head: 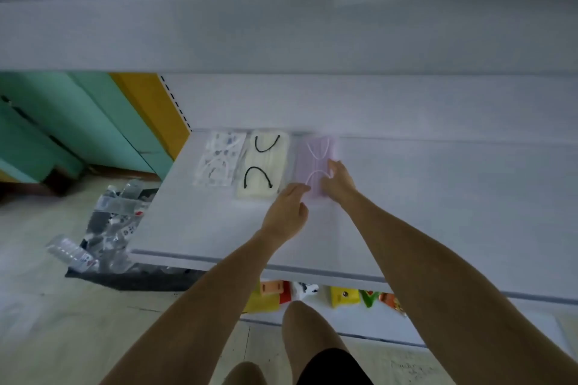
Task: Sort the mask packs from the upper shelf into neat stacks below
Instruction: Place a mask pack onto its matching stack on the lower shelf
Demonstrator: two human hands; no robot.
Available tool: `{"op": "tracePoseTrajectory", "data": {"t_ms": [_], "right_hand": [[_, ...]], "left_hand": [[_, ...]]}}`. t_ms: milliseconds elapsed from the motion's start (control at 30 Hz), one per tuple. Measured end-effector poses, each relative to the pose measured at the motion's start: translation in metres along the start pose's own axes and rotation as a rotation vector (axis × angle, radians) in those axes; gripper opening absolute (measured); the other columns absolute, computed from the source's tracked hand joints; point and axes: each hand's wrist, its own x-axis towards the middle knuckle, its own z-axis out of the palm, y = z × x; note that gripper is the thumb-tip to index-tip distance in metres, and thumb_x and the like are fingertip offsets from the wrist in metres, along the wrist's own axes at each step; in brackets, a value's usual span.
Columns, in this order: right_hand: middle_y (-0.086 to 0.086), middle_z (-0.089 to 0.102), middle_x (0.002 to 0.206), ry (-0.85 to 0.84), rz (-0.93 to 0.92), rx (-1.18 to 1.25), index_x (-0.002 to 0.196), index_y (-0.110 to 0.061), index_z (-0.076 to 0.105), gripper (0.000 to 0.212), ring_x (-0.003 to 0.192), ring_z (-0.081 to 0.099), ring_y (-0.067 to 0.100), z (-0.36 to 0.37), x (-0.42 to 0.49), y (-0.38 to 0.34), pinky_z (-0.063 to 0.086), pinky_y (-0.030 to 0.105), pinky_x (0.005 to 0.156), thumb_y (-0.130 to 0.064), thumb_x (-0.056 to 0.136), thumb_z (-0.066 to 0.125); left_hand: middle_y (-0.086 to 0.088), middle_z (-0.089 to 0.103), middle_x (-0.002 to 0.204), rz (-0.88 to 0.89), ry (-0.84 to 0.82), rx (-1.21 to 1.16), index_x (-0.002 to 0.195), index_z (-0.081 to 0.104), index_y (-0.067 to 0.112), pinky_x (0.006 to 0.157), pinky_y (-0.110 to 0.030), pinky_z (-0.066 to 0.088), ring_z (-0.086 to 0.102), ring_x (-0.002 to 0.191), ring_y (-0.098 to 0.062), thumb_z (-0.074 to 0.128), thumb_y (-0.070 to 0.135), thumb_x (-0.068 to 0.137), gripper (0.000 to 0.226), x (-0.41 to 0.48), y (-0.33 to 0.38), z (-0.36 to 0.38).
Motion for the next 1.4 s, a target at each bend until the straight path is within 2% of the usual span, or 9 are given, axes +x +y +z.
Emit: {"op": "tracePoseTrajectory", "data": {"t_ms": [33,100,267,500,767,1000,1100,1167,1400], "right_hand": [[0.009,0.021,0.154,-0.045,-0.014,-0.073,0.146,-0.014,0.027,0.055,0.134,0.03,0.033,-0.004,-0.001,-0.001,0.034,0.035,0.101,-0.01,0.093,0.042],[0.006,0.003,0.158,-0.099,-0.028,-0.205,0.149,-0.021,0.015,0.061,0.141,0.016,0.035,-0.014,-0.006,0.0,0.023,0.037,0.11,-0.017,0.095,0.043],[0.008,-0.006,0.158,-0.103,-0.034,-0.311,0.15,-0.024,0.013,0.062,0.143,0.013,0.032,-0.033,-0.046,-0.005,0.02,0.039,0.112,-0.023,0.096,0.046],[0.001,0.005,0.158,-0.149,-0.312,-0.508,0.15,-0.026,0.014,0.061,0.144,0.015,0.022,-0.051,-0.17,-0.024,0.017,0.035,0.114,-0.035,0.097,0.044],[0.003,0.029,0.152,0.104,-0.698,-0.54,0.144,-0.02,0.033,0.052,0.138,0.032,0.019,-0.1,-0.308,-0.113,0.022,0.027,0.111,-0.032,0.095,0.047],[0.005,0.045,0.143,0.313,-0.965,-0.546,0.138,-0.016,0.045,0.043,0.13,0.042,0.022,-0.149,-0.384,-0.192,0.026,0.024,0.103,-0.023,0.095,0.05],[0.005,0.051,0.136,0.374,-0.969,-0.487,0.136,-0.015,0.047,0.04,0.125,0.046,0.021,-0.182,-0.397,-0.212,0.034,0.028,0.101,-0.02,0.096,0.049],[0.003,0.052,0.133,0.399,-0.926,-0.419,0.135,-0.016,0.047,0.039,0.122,0.047,0.019,-0.203,-0.399,-0.215,0.033,0.023,0.097,-0.02,0.096,0.049],[0.001,0.047,0.136,0.447,-0.714,-0.367,0.137,-0.02,0.044,0.04,0.124,0.046,0.017,-0.274,-0.388,-0.16,0.033,0.02,0.093,-0.024,0.097,0.046]], "left_hand": [[-0.006,0.042,0.141,-0.013,0.0,-0.001,0.137,0.043,0.007,0.104,-0.02,0.027,0.041,0.129,-0.019,0.041,0.0,0.091,0.046,0.001,0.001,-0.005],[-0.006,0.043,0.14,-0.033,-0.016,-0.02,0.137,0.043,0.007,0.104,-0.021,0.028,0.041,0.129,-0.02,0.041,0.0,0.092,0.046,0.0,0.007,-0.017],[-0.011,0.04,0.143,-0.05,-0.042,-0.032,0.139,0.039,0.004,0.106,-0.029,0.03,0.039,0.131,-0.023,0.041,0.001,0.093,0.047,-0.023,0.022,-0.051],[-0.007,0.041,0.143,0.021,-0.045,-0.001,0.14,0.038,0.009,0.104,-0.034,0.036,0.04,0.131,-0.022,0.042,0.013,0.098,0.043,-0.097,0.056,-0.101],[-0.006,0.046,0.139,0.226,0.165,0.0,0.138,0.042,0.009,0.104,-0.024,0.031,0.042,0.129,-0.019,0.046,0.019,0.097,0.042,-0.203,0.09,-0.184],[0.004,0.049,0.138,0.341,0.306,0.012,0.137,0.044,0.017,0.099,-0.009,0.023,0.044,0.126,-0.009,0.047,0.019,0.097,0.04,-0.245,0.126,-0.238],[0.005,0.052,0.134,0.407,0.339,0.008,0.135,0.046,0.019,0.098,-0.014,0.03,0.047,0.122,-0.008,0.047,0.02,0.097,0.038,-0.244,0.157,-0.262],[0.006,0.053,0.13,0.453,0.361,0.006,0.135,0.047,0.018,0.094,-0.015,0.033,0.049,0.118,-0.007,0.047,0.021,0.097,0.038,-0.239,0.18,-0.275],[0.004,0.059,0.117,0.579,0.366,-0.091,0.125,0.056,0.012,0.092,-0.021,0.042,0.053,0.104,-0.003,0.051,0.013,0.094,0.031,-0.199,0.261,-0.269]]}}
